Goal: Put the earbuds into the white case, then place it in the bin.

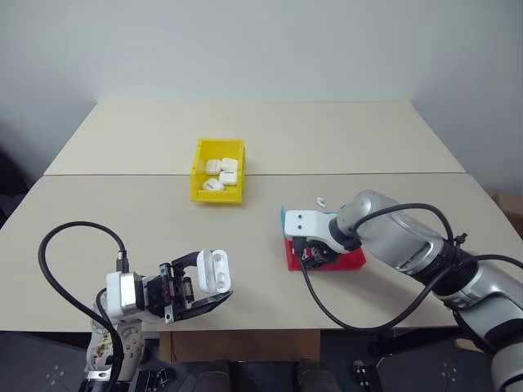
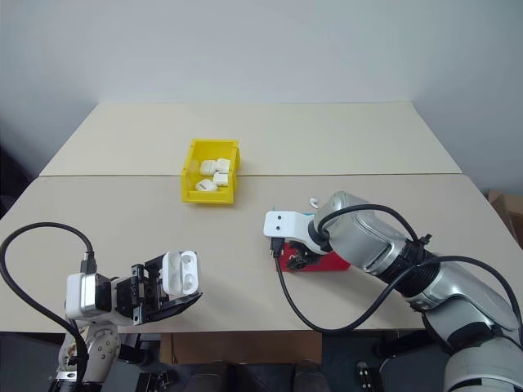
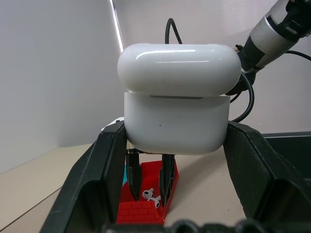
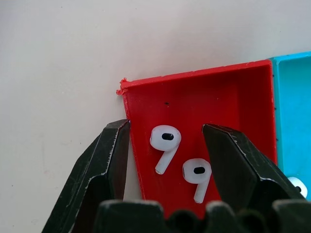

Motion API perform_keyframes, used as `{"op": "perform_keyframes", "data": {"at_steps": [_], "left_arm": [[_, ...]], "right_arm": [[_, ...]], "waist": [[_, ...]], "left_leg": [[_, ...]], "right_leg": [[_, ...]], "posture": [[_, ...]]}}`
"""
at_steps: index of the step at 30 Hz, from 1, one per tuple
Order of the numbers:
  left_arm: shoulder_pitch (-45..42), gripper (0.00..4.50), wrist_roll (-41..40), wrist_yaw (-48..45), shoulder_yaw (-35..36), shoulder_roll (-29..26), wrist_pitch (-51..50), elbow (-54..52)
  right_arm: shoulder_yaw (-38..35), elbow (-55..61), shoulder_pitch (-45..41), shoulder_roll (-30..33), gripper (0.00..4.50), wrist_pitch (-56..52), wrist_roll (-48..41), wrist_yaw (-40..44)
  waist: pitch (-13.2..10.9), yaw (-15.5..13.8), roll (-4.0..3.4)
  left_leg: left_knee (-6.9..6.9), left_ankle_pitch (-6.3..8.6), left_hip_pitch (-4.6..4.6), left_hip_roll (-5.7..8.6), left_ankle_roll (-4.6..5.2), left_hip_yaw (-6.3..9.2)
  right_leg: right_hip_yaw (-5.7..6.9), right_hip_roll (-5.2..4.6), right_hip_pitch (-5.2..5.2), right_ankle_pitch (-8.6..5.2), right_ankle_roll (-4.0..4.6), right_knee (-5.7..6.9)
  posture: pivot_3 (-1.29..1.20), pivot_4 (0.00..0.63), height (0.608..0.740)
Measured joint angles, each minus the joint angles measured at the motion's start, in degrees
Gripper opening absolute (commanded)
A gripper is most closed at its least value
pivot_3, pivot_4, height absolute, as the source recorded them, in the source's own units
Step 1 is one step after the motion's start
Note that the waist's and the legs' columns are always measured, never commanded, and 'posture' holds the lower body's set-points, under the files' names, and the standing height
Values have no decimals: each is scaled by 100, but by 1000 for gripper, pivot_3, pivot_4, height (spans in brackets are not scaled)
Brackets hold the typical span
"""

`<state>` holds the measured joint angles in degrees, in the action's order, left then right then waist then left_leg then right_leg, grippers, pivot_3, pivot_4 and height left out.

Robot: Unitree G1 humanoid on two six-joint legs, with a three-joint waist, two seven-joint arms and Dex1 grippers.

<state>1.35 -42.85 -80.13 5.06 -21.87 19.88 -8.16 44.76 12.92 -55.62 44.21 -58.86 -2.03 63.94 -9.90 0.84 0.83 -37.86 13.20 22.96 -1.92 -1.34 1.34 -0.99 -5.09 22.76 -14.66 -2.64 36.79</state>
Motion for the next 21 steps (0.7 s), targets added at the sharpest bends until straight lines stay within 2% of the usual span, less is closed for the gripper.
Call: {"op": "perform_keyframes", "data": {"at_steps": [3,6,8,21], "left_arm": [[32,2754,0,33,0,6,-2,-2],[52,2754,0,72,0,11,-2,-15],[61,2754,1,82,0,12,-2,-40],[61,2754,56,149,-2,77,-1,-108]], "right_arm": [[0,-8,32,0,2847,2,77,27],[0,-49,62,0,2254,3,85,77],[0,-66,68,0,1648,5,108,100],[1,-66,197,0,1648,33,213,137]], "waist": [[0,0,0],[0,0,0],[0,0,0],[0,0,0]], "left_leg": [[0,0,0,0,0,0],[0,0,0,0,0,0],[0,0,0,0,0,0],[0,0,0,0,0,0]], "right_leg": [[0,0,1,0,0,0],[0,0,0,0,0,0],[0,0,1,0,0,0],[0,0,1,0,0,0]], "posture": [[0,150,740],[0,150,740],[0,150,740],[0,150,740]]}}
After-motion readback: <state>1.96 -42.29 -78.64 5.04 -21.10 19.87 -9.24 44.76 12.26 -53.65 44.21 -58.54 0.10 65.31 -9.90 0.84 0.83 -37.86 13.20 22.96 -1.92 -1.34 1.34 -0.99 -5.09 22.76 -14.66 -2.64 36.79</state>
